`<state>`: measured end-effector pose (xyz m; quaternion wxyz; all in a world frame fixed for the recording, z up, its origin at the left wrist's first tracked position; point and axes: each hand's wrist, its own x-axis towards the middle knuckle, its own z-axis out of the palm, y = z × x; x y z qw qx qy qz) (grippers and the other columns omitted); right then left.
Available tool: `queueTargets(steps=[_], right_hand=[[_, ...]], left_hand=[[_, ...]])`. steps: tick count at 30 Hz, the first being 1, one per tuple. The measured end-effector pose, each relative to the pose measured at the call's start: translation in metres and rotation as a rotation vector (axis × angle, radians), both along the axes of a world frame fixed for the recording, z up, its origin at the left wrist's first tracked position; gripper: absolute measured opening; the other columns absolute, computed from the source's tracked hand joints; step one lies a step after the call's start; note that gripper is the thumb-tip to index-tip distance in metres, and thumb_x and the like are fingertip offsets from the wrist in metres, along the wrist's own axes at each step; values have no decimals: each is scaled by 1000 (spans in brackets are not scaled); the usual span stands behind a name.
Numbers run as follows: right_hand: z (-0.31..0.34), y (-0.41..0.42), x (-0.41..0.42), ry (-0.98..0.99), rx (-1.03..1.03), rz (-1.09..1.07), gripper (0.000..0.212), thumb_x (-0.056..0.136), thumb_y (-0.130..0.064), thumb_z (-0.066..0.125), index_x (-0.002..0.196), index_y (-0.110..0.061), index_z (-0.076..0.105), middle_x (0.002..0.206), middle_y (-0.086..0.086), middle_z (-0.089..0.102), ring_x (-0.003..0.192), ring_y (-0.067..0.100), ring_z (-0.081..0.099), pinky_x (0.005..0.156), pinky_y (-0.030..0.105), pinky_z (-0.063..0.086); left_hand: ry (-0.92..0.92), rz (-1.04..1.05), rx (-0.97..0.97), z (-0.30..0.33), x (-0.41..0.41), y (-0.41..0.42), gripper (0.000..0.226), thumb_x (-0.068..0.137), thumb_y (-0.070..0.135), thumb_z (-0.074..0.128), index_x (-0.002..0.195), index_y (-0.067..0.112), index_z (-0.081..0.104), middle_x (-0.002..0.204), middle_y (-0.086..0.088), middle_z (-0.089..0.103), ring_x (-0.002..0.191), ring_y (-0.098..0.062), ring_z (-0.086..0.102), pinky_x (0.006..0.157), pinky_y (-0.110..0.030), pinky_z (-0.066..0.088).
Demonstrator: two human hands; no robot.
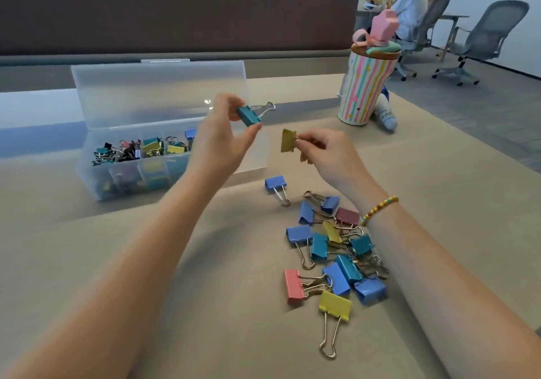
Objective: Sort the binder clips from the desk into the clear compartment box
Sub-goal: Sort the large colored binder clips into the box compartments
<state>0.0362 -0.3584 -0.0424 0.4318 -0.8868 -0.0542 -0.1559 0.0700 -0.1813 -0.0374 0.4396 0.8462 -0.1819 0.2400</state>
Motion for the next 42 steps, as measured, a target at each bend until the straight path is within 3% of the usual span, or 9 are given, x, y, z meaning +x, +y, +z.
queueTargets(steps=[3,6,10,19,26,31,34,39,42], right_hand=[[16,33,26,-72,-60,35,16,95,-18,52,89,-14,66,61,-4,57,58,8,50,59,22,39],[20,65,55,-59,-247,76,22,99,-19,44,104,-6,61,82,5,63,73,15,52,64,25,39],[19,88,89,37,-396,87,13,95,-23,52,102,-13,54,94,6,63,84,19,58,74,31,49],[26,100,125,438,-755,291,25,92,-25,58,111,-11,65,102,4,60,88,18,51,75,27,39],[20,91,118,275,-291,201,28,98,-13,41,121,-11,57,117,4,59,105,16,53,83,20,37],[29,88,102,321,-63,254,24,98,-20,46,114,-10,61,83,-5,62,70,4,49,59,13,39],[28,90,104,252,47,161,13,95,-13,52,102,-7,61,79,-1,64,65,4,53,56,12,42],[17,88,101,-171,-906,98,19,93,-5,48,106,-13,60,100,8,64,88,24,57,67,25,36],[19,95,100,-239,-1155,118,23,93,-4,47,109,-14,61,101,9,63,93,28,59,68,30,38]], left_hand=[[48,114,0,11,20,35,38,87,24,63,117,9,47,110,-2,55,100,-9,51,87,-21,43],[175,172,32,8,41,55,35,87,26,64,115,11,50,110,-6,57,94,-12,52,82,-24,45],[260,223,51,-1,56,64,34,86,28,65,113,12,52,100,0,56,97,-18,55,85,-33,48],[292,240,50,-9,59,67,31,87,27,62,113,13,54,99,5,53,96,-13,50,85,-33,47],[347,116,25,-7,60,70,31,86,23,64,114,12,54,101,4,54,96,-13,53,81,-25,45],[376,-31,-8,1,54,69,29,87,20,62,114,14,54,103,2,59,95,-10,55,82,-20,44],[362,8,74,-1,54,69,42,89,23,60,128,13,47,129,-3,54,118,-14,49,98,-27,38],[341,88,121,-7,57,66,39,96,29,48,132,14,44,133,-4,51,122,-19,47,97,-32,38],[260,107,208,-9,54,62,30,97,26,44,122,14,54,122,-3,60,114,-20,52,95,-35,41]])
